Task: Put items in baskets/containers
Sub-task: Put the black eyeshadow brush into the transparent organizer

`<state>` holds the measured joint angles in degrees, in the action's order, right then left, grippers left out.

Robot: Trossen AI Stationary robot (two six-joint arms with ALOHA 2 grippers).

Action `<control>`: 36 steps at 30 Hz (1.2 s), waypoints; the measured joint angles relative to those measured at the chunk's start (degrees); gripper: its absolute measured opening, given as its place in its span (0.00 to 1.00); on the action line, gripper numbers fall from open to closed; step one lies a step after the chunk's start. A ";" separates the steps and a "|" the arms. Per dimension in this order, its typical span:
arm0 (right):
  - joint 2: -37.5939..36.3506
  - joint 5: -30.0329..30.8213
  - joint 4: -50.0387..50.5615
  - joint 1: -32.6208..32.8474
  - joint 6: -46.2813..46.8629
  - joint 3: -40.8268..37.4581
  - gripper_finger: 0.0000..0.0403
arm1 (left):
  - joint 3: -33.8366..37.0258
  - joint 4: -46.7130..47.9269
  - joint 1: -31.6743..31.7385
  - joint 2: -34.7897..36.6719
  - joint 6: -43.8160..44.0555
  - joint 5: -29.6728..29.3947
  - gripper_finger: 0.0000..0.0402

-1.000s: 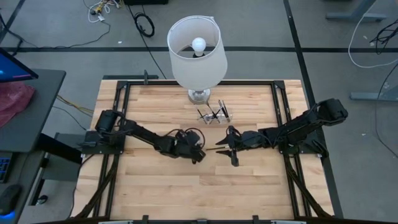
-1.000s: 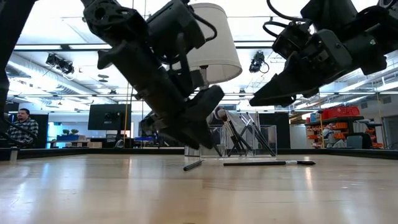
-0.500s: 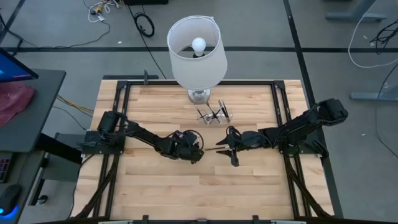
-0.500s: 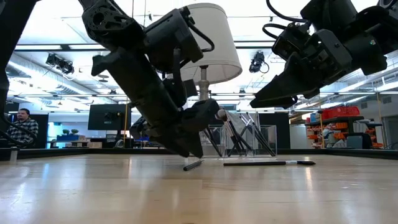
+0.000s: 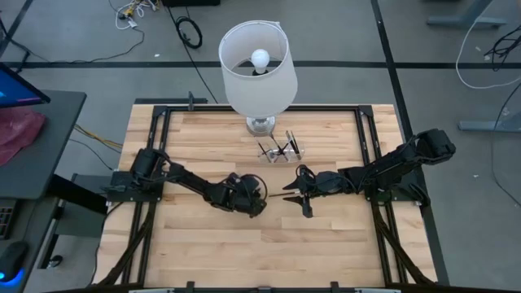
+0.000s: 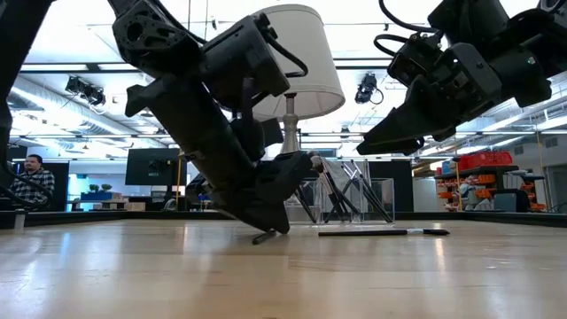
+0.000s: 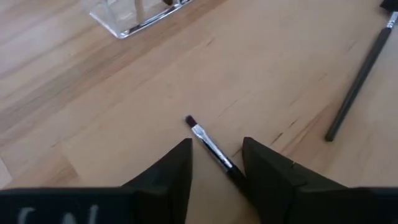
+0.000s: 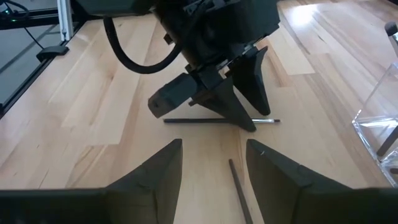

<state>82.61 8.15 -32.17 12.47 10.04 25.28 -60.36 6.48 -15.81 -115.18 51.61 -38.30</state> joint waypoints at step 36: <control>25.11 -1.78 -8.67 -2.60 -8.84 10.92 0.45 | 0.24 -8.58 -5.41 -2.48 -22.05 2.29 0.03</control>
<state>107.72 6.37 -40.84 9.87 1.20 36.20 -60.12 -2.10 -21.22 -117.66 29.56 -36.00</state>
